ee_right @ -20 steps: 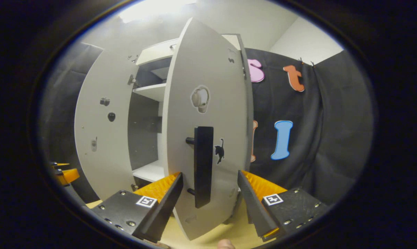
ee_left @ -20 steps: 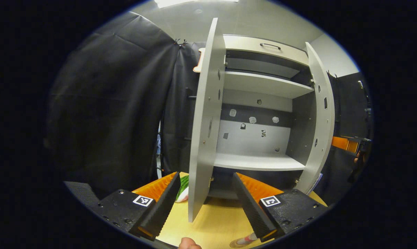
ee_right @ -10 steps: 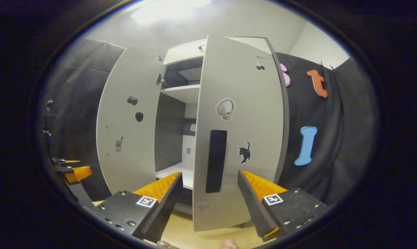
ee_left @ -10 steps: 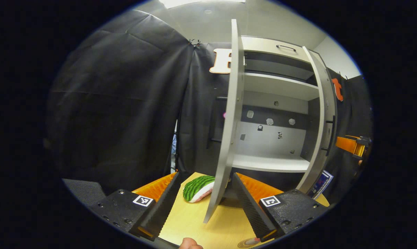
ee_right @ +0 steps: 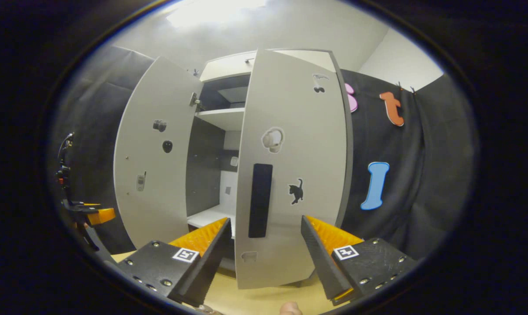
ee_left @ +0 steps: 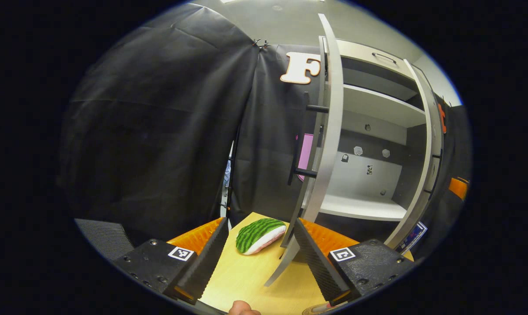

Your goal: Grasp the bottle in the cabinet with the left hand and place it on the coaster, then close the right door with the right hand and the left door with the left hand.

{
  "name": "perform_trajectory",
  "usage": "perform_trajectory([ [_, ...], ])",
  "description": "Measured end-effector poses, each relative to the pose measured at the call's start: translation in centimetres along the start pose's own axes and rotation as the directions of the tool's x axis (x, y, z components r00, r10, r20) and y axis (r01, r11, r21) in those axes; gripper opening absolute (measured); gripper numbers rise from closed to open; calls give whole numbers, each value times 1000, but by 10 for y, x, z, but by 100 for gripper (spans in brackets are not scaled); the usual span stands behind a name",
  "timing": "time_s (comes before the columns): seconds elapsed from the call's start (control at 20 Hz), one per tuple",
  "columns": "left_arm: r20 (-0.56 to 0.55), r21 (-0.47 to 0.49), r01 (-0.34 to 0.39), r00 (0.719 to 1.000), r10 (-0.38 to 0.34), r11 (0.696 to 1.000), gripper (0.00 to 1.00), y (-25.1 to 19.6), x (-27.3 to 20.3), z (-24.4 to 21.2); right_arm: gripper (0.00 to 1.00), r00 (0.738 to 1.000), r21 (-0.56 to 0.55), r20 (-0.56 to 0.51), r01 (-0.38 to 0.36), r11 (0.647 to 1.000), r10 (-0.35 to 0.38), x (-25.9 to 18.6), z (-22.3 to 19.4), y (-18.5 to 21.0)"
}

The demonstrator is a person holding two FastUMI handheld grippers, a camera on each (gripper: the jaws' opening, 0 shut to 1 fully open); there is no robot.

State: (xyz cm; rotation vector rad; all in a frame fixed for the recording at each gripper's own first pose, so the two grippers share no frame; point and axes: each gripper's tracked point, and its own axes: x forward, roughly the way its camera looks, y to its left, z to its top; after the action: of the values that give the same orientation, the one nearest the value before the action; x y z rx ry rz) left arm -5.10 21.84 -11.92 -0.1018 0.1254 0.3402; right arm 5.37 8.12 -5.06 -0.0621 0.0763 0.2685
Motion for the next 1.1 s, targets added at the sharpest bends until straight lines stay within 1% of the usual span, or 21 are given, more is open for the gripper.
perform_trajectory([
  [0.05,-4,4,1,1000,-1,1000,97,2,2,-1,93,1000,1,-2,11,1000,-11,0,0,-2],
  [0.1,-9,12,0,1000,0,1000,94,0,4,-2,96,1000,2,-3,20,1000,-20,-1,0,-3],
  [0.15,-15,20,1,1000,-1,1000,97,-2,7,-3,96,1000,1,-5,27,1000,-27,-2,-1,-5],
  [0.2,-19,27,2,1000,-2,1000,94,-5,12,-4,96,999,-2,-7,33,999,-33,-2,-2,-6],
  [0.25,-22,32,6,1000,-5,999,97,-6,15,-4,96,999,-6,-10,41,999,-41,-2,-2,-7],
  [0.3,-26,36,8,1000,-7,999,97,-6,17,-5,93,999,-10,-12,47,999,-48,-3,-2,-8],
  [0.35,-28,39,9,1000,-8,999,94,-6,19,-5,93,999,-11,-14,53,999,-53,-4,-2,-9],
  [0.4,-27,41,11,1000,-9,999,94,-6,19,-5,93,998,-13,-16,56,998,-56,-4,-3,-10],
  [0.45,-25,41,14,1000,-13,999,97,-6,20,-5,96,998,-14,-19,59,998,-59,-4,-3,-10],
  [0.55,-21,54,7,1000,-6,999,97,-5,23,-4,96,998,-18,-24,65,998,-65,-4,-4,-11],
  [0.6,-21,59,8,1000,-6,998,93,-4,23,-4,96,997,-18,-25,67,998,-67,-4,-4,-11],
  [0.65,-20,62,9,1000,-8,998,97,-4,24,-3,94,997,-17,-25,68,998,-68,-4,-3,-11],
  [0.7,-20,61,12,1000,-11,998,93,-3,24,-3,96,997,-14,-26,67,998,-68,-3,-4,-10],
  [0.75,-21,60,13,1000,-12,998,93,-3,25,-3,94,997,-12,-26,67,998,-67,-2,-3,-10],
  [0.8,-24,60,13,1000,-11,998,97,-2,24,-4,96,997,-10,-27,66,998,-66,-2,-4,-10],
  [0.85,-27,59,12,1000,-10,998,97,-2,24,-4,94,998,-9,-27,64,998,-64,-1,-4,-9],
  [0.9,-28,61,11,1000,-10,998,93,-2,25,-4,94,998,-8,-27,62,998,-62,-1,-4,-9],
  [0.95,-26,62,13,1000,-11,998,93,-2,25,-3,94,998,-7,-29,60,998,-60,0,-4,-8],
  [1.0,-26,64,13,1000,-11,998,97,-2,25,-3,94,998,-7,-31,58,998,-58,0,-5,-8],
  [1.05,-28,66,14,1000,-13,998,97,-2,25,-4,94,998,-7,-33,56,998,-56,1,-5,-8],
  [1.1,-28,68,16,1000,-14,998,93,-2,26,-3,93,998,-8,-35,55,998,-55,1,-6,-8],
])
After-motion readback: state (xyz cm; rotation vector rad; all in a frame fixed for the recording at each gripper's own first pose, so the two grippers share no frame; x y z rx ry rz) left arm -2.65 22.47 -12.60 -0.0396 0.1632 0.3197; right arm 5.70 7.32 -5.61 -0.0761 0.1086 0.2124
